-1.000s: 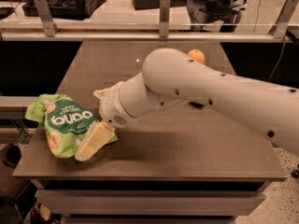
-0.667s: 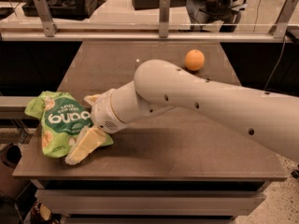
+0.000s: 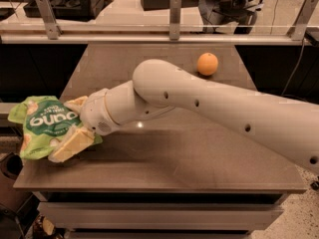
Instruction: Pick green rice chip bag
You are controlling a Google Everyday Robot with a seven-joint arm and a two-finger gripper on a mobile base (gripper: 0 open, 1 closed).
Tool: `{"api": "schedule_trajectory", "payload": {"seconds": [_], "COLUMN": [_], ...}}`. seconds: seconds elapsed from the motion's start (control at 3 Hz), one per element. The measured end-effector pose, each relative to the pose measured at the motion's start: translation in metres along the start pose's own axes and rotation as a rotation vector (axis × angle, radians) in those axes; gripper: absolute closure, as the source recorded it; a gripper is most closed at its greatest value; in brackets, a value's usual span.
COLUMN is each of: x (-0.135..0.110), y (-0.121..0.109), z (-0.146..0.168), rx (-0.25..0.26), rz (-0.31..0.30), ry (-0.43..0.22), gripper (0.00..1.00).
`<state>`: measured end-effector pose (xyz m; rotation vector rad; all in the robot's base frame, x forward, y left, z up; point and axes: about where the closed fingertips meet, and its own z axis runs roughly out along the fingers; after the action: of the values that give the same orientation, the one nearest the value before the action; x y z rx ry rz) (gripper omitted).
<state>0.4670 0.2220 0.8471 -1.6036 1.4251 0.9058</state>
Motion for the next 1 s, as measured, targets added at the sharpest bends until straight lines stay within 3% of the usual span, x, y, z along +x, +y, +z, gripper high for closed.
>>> {"api": "schedule_trajectory", "payload": {"seconds": [0.67, 1.0], "x": [-0.0029, -0.004], "y": [0.0017, 0.0029], "z": [0.0019, 0.003], "rx": [-0.004, -0.007], "rz": [-0.006, -0.009], "ry": [-0.001, -0.001], "gripper": [0.87, 1.0]}}
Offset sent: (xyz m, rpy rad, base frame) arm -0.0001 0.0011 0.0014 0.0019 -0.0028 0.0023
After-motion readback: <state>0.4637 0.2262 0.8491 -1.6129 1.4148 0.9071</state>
